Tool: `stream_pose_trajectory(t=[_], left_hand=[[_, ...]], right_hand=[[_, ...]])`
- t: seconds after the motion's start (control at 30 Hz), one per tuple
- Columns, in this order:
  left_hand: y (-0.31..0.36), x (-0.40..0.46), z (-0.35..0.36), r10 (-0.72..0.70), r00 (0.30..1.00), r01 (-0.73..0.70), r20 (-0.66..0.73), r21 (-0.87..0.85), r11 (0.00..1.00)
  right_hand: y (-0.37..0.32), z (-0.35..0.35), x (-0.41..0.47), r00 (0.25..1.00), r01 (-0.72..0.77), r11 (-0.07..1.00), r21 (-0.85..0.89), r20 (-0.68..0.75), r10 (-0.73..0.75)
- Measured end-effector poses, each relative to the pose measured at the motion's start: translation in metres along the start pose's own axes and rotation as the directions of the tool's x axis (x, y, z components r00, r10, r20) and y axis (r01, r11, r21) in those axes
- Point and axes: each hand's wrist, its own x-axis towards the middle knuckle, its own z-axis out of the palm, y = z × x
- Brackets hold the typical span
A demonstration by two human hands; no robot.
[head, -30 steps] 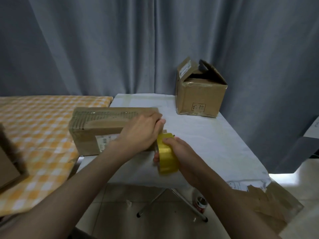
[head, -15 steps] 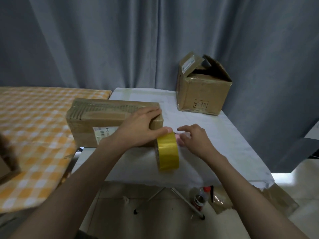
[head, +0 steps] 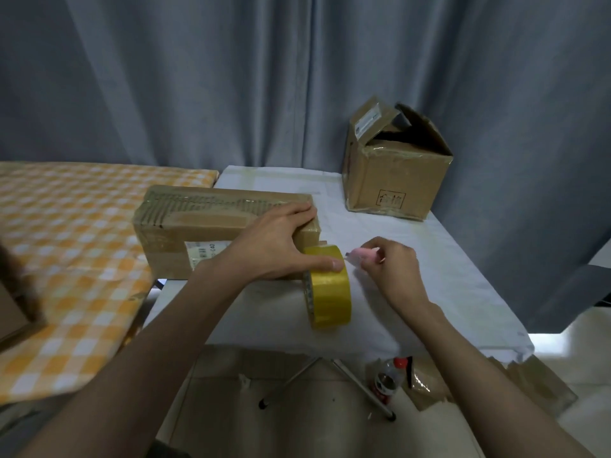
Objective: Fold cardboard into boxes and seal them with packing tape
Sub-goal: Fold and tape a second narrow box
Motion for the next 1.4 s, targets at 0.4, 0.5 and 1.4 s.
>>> stream_pose_trajectory(t=[0.4, 0.5, 1.4], left_hand=[[0.003, 0.0, -0.005, 0.007, 0.998, -0.007, 0.066, -0.004, 1.0], [0.005, -0.001, -0.003, 0.005, 0.998, -0.005, 0.055, 0.011, 1.0], [0.009, 0.0, -0.002, -0.005, 0.999, 0.004, 0.047, 0.027, 1.0]], right_hand=[[-0.044, -0.028, -0.013, 0.865, 0.499, 0.844, 0.195, -0.163, -0.474], [-0.043, -0.023, -0.011, 0.838, 0.545, 0.826, 0.146, -0.133, -0.53], [-0.033, -0.019, 0.001, 0.857, 0.515, 0.857, 0.012, -0.024, -0.514]])
